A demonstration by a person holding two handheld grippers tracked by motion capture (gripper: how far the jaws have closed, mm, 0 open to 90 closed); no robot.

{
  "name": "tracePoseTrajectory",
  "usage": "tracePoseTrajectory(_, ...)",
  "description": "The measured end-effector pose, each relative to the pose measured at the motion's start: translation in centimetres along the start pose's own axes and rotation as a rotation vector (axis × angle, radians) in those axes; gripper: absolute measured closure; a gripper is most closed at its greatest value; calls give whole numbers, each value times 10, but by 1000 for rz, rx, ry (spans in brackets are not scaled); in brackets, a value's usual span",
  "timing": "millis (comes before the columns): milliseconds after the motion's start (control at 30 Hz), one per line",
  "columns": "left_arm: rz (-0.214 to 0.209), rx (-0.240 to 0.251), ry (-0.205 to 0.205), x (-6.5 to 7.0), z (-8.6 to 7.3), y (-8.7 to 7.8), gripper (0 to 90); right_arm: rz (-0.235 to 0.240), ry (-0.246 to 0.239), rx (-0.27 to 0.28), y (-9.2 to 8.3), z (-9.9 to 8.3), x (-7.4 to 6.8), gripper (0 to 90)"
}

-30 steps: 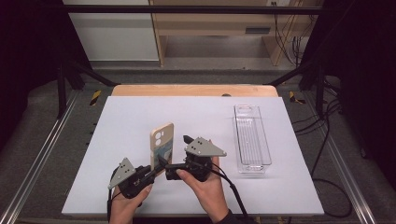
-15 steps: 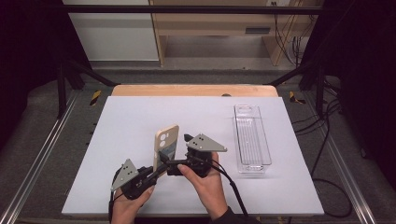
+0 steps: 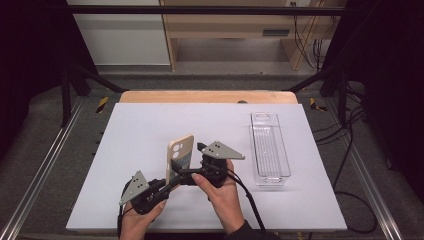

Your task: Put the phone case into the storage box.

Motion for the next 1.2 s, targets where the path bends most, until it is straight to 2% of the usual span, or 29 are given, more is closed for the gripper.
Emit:
tracePoseTrajectory(600,-3,-8,11,1,-2,2,848,21,8,15,0,3,-2,22)
tracePoseTrajectory(1200,-40,-6,39,11,-1,5,847,7,35,31,1,7,2,22)
Point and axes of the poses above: each handheld gripper's, and its own axes: y roughly forward along the jaws, z roughly out of its top, x roughly to its right, the point moved 5 cm from there along y, roughly forward along the jaws, and after that the axes turned 2 degrees about z, right-handed, at the moved point
